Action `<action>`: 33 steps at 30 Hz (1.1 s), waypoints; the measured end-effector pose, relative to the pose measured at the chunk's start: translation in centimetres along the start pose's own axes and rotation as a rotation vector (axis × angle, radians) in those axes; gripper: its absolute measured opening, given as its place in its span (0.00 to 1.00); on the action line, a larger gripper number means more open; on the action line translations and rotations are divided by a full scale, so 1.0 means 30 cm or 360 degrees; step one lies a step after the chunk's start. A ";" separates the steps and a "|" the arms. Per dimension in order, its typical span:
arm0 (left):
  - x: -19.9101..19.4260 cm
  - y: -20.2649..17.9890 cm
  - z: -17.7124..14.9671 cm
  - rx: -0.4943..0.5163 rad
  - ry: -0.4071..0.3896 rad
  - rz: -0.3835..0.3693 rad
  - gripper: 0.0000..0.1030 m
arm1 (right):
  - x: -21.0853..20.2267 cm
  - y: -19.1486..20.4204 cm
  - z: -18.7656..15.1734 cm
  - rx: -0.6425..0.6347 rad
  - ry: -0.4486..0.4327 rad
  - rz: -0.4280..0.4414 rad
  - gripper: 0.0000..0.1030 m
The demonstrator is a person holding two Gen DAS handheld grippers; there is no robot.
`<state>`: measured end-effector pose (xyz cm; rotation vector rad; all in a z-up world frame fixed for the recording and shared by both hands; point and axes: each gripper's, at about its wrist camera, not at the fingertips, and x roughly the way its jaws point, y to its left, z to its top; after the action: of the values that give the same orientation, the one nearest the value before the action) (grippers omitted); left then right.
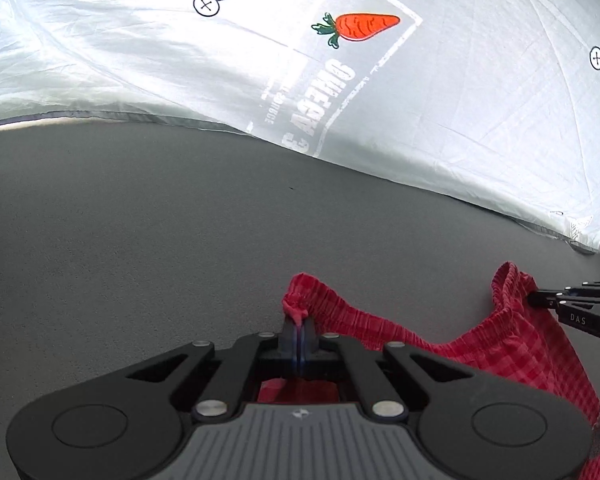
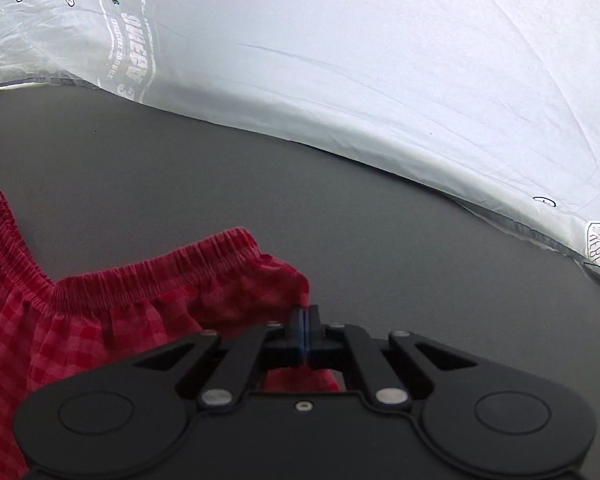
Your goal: Fold clothes
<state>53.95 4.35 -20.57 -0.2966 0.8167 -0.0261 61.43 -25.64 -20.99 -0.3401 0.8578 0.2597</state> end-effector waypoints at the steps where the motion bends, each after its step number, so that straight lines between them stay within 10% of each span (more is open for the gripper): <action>1: 0.002 0.008 0.021 0.0003 -0.0024 0.0015 0.01 | -0.003 -0.014 0.011 0.0027 -0.0024 -0.0021 0.00; 8: 0.083 0.031 0.123 0.0028 0.0037 0.0192 0.20 | 0.064 -0.105 0.082 0.0261 -0.0027 -0.0061 0.10; 10: 0.029 0.031 0.125 0.0007 0.0011 0.0178 0.32 | 0.041 -0.092 0.086 0.0235 -0.0026 -0.0152 0.42; 14: -0.152 0.031 0.085 -0.0022 -0.0060 0.0143 0.65 | -0.144 -0.039 0.016 0.0223 -0.0171 -0.0179 0.58; 27: -0.618 0.209 -0.380 -0.0250 0.0220 0.0315 0.63 | -0.593 0.311 -0.544 0.0164 0.0083 -0.0016 0.76; 31: -0.635 0.237 -0.439 -0.0253 0.0230 0.0340 0.05 | -0.662 0.372 -0.568 0.0159 0.0049 0.0018 0.76; 33: -0.647 0.241 -0.436 -0.0298 0.0232 0.0227 0.01 | -0.694 0.390 -0.557 0.0150 0.0003 0.0000 0.76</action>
<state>30.54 10.65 -17.12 -0.4157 0.9859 0.1648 32.62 -23.30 -17.20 -0.2528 0.8686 0.2182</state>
